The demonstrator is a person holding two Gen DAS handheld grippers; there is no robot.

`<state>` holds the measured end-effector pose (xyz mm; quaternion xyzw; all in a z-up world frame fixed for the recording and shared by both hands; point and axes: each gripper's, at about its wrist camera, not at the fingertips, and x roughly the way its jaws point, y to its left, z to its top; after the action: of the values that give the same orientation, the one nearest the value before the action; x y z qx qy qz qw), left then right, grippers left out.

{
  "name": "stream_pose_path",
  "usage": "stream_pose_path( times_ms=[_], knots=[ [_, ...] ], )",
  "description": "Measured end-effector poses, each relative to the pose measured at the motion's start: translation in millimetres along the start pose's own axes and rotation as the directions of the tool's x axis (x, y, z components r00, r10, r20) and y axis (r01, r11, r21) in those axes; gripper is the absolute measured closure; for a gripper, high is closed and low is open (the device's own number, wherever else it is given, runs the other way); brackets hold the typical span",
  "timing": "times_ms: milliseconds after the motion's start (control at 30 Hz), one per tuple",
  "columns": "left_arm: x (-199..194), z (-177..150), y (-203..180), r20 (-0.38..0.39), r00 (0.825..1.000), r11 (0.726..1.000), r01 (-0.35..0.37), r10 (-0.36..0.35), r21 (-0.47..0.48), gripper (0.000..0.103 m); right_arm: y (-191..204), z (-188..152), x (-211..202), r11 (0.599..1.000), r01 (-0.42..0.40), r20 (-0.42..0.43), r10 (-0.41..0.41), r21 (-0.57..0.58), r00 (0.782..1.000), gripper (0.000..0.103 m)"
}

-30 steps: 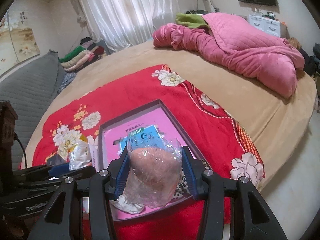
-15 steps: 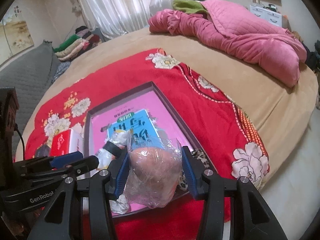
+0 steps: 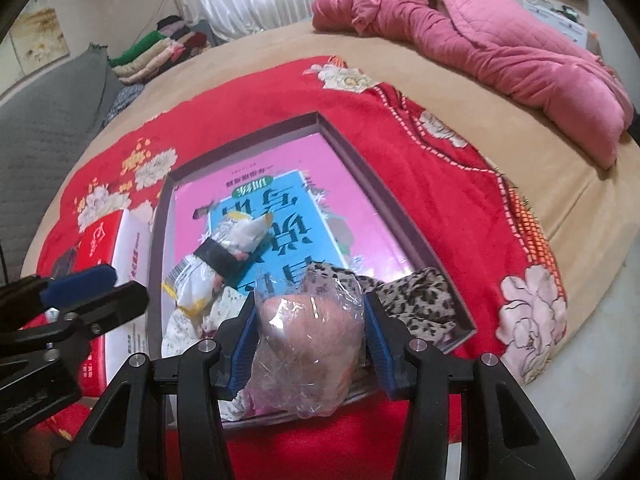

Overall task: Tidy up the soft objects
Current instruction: 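Open the left tool to drop the packet while the right tool releases the plastic bag into the tray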

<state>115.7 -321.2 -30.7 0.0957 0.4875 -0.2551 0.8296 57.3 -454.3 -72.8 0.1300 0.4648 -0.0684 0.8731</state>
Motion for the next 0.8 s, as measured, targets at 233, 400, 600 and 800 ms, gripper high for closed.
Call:
stream_pose_path(
  times_ms=[233,400,600,800],
  knots=[
    [-5,-4,8,0.005,1.000,1.000,-0.016,0.016,-0.008,0.060,8,-3,14,1.000,0.017,-0.019,-0.017,-0.008,1.000,0.050],
    [-5,-6,11,0.006,1.000,1.000,-0.015,0.015,-0.008,0.059,9,-3,18,1.000,0.027,-0.022,-0.027,-0.008,0.999,0.049],
    [-5,-7,12,0.005,1.000,1.000,-0.008,0.008,-0.015,0.057,12,-3,21,0.998,0.047,-0.032,-0.048,-0.032,0.998,0.044],
    [-7,-7,11,0.012,1.000,1.000,0.000,0.001,-0.017,0.054,13,-5,18,0.997,0.063,-0.018,-0.064,-0.042,0.998,0.035]
  ],
)
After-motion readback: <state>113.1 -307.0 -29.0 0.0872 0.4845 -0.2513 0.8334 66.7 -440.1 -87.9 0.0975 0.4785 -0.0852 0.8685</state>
